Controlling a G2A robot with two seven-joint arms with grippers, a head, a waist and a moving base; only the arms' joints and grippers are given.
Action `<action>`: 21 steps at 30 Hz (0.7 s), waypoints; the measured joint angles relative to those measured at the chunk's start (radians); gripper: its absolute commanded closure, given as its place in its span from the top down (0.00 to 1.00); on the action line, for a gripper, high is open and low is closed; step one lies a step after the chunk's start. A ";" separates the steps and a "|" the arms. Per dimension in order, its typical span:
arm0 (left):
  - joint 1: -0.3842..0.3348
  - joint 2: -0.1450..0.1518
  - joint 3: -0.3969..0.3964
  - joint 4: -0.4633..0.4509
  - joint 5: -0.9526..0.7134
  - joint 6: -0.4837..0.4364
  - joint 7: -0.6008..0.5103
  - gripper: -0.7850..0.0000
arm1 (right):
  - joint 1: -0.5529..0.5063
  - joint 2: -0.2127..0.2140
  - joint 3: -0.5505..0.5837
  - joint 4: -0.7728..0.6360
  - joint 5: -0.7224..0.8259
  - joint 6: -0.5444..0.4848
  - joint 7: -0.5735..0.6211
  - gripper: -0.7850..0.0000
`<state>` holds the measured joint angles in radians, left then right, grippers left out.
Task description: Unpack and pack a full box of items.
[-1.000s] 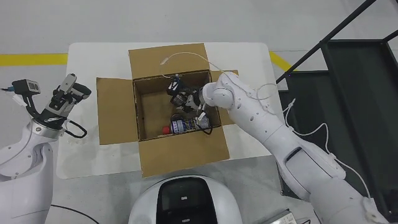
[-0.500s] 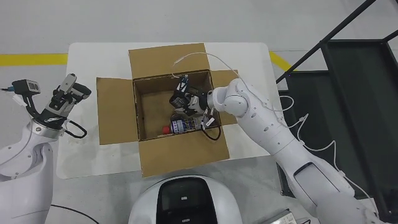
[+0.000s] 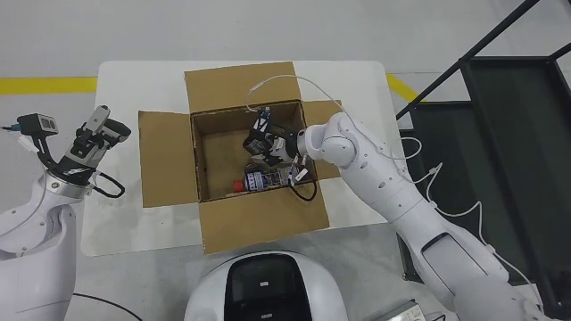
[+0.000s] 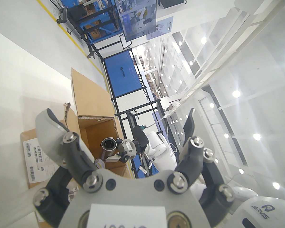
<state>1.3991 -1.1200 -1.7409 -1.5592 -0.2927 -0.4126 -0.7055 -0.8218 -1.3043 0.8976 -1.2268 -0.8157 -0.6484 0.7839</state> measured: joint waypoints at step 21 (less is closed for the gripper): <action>0.000 0.000 0.000 0.000 0.000 0.000 0.000 1.00 | -0.118 0.063 0.184 -0.097 -0.041 -0.200 -0.213 0.00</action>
<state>1.3990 -1.1200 -1.7409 -1.5592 -0.2927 -0.4126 -0.7055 -0.9397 -1.2412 1.0820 -1.3238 -0.8569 -0.8481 0.5706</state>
